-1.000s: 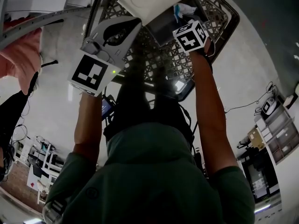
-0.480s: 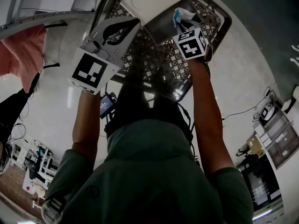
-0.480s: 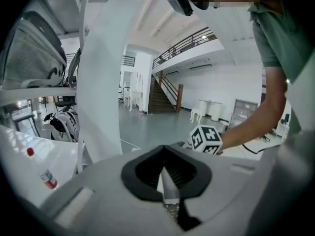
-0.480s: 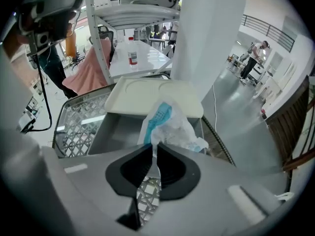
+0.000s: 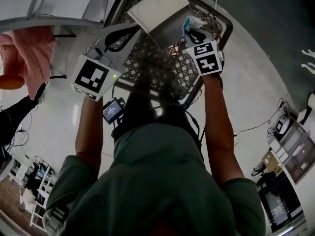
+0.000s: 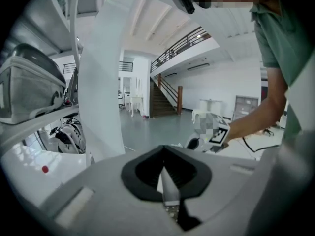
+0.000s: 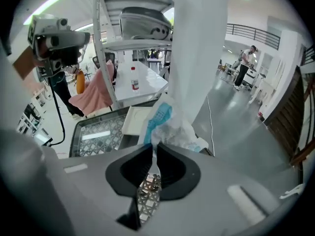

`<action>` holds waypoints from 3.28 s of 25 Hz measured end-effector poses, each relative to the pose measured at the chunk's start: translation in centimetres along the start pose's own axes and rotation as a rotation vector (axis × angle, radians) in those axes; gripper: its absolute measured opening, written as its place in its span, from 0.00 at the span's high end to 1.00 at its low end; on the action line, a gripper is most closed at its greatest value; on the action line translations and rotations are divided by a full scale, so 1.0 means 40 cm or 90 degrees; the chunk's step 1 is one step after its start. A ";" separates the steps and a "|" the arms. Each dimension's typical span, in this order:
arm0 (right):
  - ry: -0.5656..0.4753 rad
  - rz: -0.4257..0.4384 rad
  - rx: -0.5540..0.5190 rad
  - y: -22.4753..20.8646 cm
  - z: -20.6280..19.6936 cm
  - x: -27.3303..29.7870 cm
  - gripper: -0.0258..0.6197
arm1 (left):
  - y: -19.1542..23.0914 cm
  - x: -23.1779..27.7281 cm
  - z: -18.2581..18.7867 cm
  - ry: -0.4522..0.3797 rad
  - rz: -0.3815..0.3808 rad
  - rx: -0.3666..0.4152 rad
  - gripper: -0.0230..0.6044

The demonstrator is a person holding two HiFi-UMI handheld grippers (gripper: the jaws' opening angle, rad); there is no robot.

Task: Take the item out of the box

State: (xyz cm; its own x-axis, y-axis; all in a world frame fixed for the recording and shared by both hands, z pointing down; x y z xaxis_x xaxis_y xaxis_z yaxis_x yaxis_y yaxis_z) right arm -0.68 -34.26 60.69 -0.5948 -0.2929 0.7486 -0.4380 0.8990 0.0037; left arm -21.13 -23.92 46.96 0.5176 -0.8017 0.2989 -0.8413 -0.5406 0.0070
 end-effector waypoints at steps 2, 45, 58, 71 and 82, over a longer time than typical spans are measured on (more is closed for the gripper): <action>-0.027 0.009 0.004 0.017 0.018 -0.039 0.91 | -0.014 -0.022 0.018 -0.005 0.004 0.006 0.96; -0.461 -0.001 -0.138 0.213 0.250 -0.950 0.91 | -0.411 -0.280 0.434 -0.134 0.074 0.170 0.96; -0.543 0.008 -0.163 0.243 0.278 -1.069 0.91 | -0.467 -0.297 0.483 -0.149 0.082 0.196 0.96; -0.571 0.017 -0.169 0.259 0.296 -1.115 0.91 | -0.471 -0.303 0.486 -0.144 0.089 0.191 0.96; -0.569 0.011 -0.169 0.249 0.297 -1.108 0.91 | -0.460 -0.294 0.480 -0.138 0.088 0.185 0.96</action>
State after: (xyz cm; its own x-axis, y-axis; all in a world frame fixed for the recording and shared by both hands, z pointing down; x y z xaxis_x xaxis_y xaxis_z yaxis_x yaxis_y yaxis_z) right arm 13.33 -16.18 19.67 -0.9463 -0.3211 -0.0379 -0.3209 0.9184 0.2314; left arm -8.72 -9.46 24.99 0.4500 -0.8903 0.0696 -0.8418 -0.4489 -0.2998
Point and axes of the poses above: the fingertips, and each gripper's own axes: x forward along the fingers, y to its left, z out of its top, the point moved 8 cm from there along -x, backward along the fingers, and after that the axes turned 7 degrees about -y, right-handed, at the moved point
